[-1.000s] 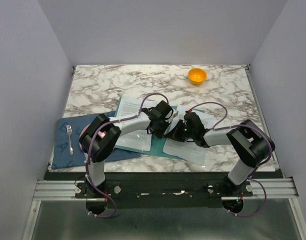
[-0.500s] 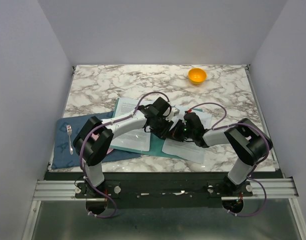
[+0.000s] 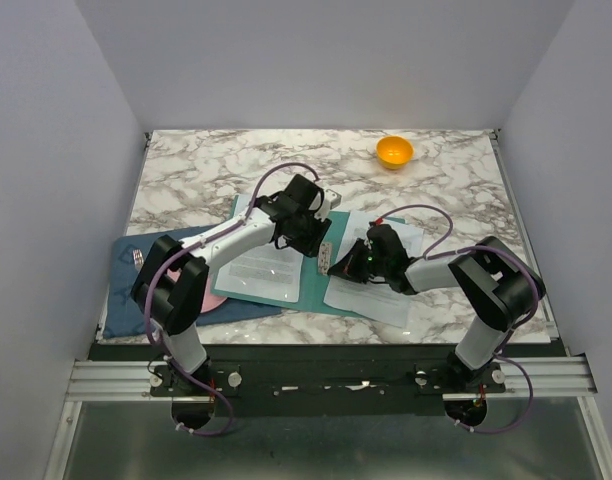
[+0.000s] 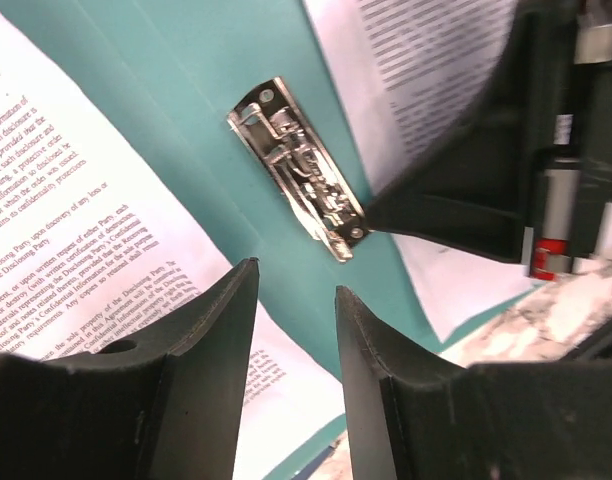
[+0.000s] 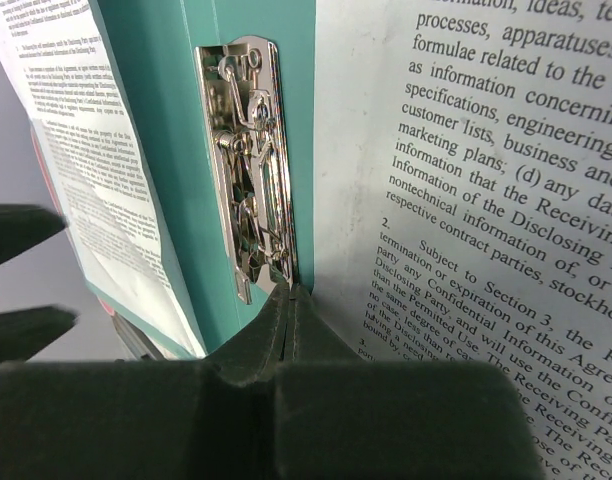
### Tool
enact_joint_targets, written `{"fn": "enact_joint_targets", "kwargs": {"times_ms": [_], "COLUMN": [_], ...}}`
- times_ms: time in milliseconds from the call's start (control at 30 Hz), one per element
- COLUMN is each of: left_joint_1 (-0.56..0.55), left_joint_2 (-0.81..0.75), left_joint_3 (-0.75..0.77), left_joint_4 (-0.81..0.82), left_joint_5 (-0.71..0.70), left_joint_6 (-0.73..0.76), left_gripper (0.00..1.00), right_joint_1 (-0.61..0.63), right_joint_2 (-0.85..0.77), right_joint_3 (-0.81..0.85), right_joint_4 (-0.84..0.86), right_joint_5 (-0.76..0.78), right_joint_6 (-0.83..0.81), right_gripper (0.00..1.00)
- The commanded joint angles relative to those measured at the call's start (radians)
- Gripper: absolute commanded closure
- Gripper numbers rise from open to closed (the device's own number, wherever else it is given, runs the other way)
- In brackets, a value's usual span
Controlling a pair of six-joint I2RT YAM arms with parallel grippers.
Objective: Put the files into the folder
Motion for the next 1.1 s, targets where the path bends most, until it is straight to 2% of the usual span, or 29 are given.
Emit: {"fn": "enact_joint_targets", "kwargs": {"times_ms": [0,267,500,1067], "left_joint_1": [-0.007,-0.018,-0.047,-0.067], "left_joint_2": [0.068,0.101,0.101,0.135], "left_joint_3": [-0.046,-0.063,-0.057,-0.052], "left_joint_4": [0.021,0.061,0.063,0.084], "left_joint_5": [-0.068,-0.013,0.015,-0.043], "left_joint_6": [0.023,-0.005,-0.031,-0.056], "left_gripper": [0.53,0.60,0.61,0.68], "right_joint_1": [0.007,0.007,0.007,0.007], "right_joint_2": [0.050,0.057,0.065,0.070], "right_joint_3": [-0.022,-0.018,-0.019,-0.045], "right_joint_4": [-0.186,-0.190,-0.183,-0.151], "right_joint_5": [0.068,0.070,0.068,0.061], "right_joint_6": [-0.043,-0.046,-0.043,-0.034], "right_gripper": [1.00,1.00,1.00,1.00]}}
